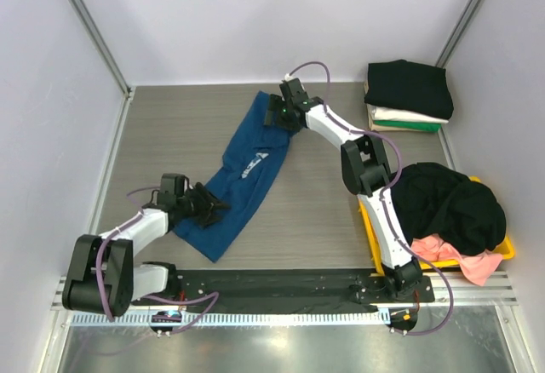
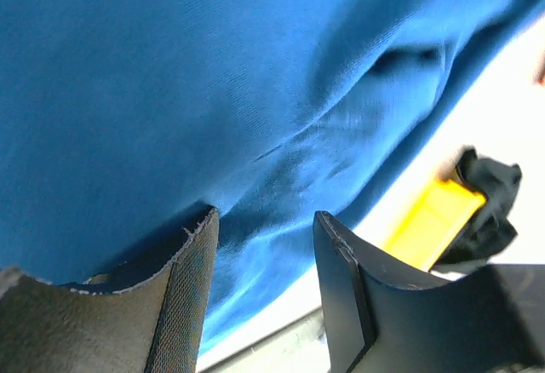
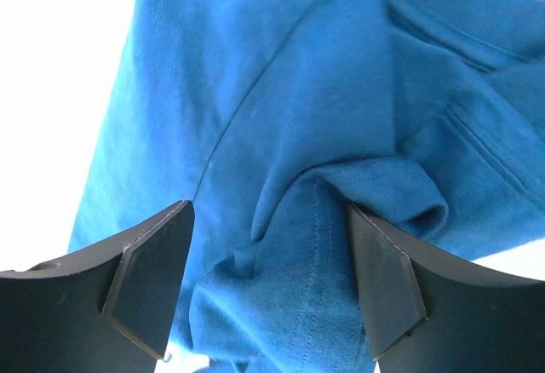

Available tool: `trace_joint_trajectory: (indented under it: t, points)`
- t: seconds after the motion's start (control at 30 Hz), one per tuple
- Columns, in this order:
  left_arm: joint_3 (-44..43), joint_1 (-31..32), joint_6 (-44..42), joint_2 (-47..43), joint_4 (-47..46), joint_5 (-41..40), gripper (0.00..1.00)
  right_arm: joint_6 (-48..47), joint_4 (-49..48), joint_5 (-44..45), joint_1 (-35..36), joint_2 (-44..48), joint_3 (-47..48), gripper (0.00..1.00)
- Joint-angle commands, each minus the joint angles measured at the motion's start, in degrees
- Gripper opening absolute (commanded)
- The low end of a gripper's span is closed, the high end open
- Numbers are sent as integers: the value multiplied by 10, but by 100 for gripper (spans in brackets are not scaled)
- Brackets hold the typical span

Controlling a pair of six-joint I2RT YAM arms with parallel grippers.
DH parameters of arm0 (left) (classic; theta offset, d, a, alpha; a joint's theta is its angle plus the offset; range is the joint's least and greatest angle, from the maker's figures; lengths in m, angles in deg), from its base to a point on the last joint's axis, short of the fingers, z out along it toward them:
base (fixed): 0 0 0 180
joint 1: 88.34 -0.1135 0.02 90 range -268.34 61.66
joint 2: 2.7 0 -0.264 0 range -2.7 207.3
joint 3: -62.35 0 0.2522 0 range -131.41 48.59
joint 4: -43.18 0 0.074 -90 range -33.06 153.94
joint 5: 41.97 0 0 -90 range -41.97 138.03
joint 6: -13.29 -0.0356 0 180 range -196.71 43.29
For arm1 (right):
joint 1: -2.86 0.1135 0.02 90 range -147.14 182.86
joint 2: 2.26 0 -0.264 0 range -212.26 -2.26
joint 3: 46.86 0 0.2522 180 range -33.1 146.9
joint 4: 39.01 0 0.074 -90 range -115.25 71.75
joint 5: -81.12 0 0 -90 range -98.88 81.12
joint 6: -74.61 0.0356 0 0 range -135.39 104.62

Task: Fold and stack the t-shirts
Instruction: Fold the tshirt

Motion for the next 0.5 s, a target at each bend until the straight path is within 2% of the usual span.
trace_joint_trajectory:
  t: [0.0,0.2,0.23,0.37,0.47]
  points:
    - [63,26,46,-16,78,20,52,-16,72,-31,-2,-89,51,78]
    - [106,59,145,-134,77,40,53,-9,68,-71,-7,-176,193,78]
    - [110,80,160,-149,76,37,53,-9,64,-77,-8,-182,217,78]
    - [118,135,238,-230,77,-4,55,-2,9,-96,-11,-191,218,77]
    - [107,164,268,-246,72,-39,56,11,-18,-102,-17,-198,220,78]
